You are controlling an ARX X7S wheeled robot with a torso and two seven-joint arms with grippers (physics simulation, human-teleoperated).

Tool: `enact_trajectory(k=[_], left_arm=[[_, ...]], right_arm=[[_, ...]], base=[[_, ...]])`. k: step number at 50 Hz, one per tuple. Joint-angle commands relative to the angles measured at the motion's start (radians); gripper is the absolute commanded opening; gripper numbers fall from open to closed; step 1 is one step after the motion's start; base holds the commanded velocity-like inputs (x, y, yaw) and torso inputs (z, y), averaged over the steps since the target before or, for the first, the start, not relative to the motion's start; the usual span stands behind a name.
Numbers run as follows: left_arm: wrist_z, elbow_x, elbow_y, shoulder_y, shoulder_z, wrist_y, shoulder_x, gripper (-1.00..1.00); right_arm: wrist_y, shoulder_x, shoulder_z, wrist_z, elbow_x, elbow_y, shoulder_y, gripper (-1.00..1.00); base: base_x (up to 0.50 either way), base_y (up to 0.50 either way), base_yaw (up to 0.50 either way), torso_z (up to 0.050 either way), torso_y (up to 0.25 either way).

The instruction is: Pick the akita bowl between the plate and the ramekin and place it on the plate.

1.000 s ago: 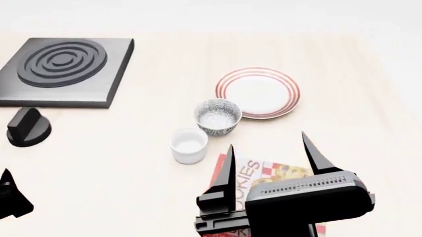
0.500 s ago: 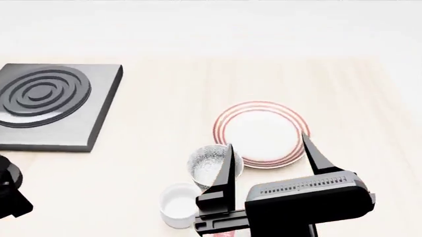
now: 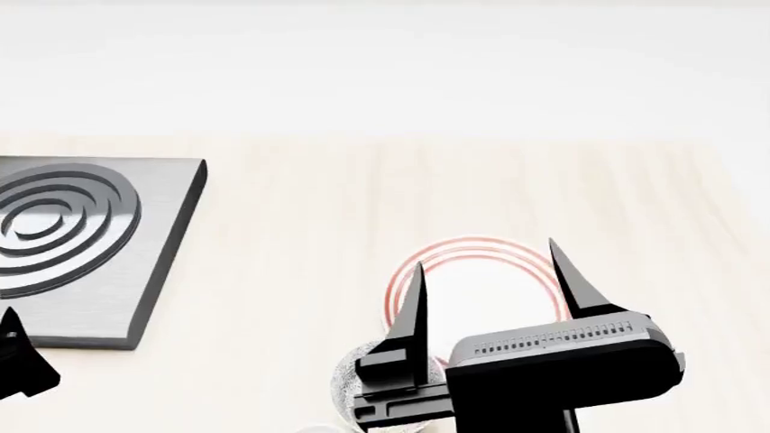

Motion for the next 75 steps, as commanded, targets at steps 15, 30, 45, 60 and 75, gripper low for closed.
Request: enact_trajectory(k=[15,30,45,60,75], left_arm=[[-0.011,-0.010,0.003,0.002,0.008,0.002,-0.007,1.00],[-0.012,-0.009,-0.008,0.001,0.015,0.015,-0.007,1.00],[-0.020,-0.017,0.003,0.004,0.017,0.010,-0.012,1.00],[-0.022,-0.023,-0.001,0.004,0.019,0.014,-0.015,1.00],[-0.024,-0.025,-0.002,0.004,0.023,0.019,-0.017,1.00]], right_arm=[[0.029,-0.027,0.034,0.006,0.049,0.021,0.002,1.00],[0.223,-0.086,0.098,-0.001,0.138,0.090,0.082,1.00],[0.368,-0.096,0.094,0.003,0.168,0.191,0.188,1.00],[0.477,-0.137,0.136,0.002,0.214,0.254,0.241,1.00],[0.581,-0.187,0.241,-0.007,0.280,0.348,0.299,1.00]], base=[[0.38,0.00,0.00,0.000,0.000],[0.00,0.00,0.00,0.000,0.000],[0.00,0.00,0.00,0.000,0.000],[0.00,0.00,0.00,0.000,0.000],[0.00,0.00,0.00,0.000,0.000]])
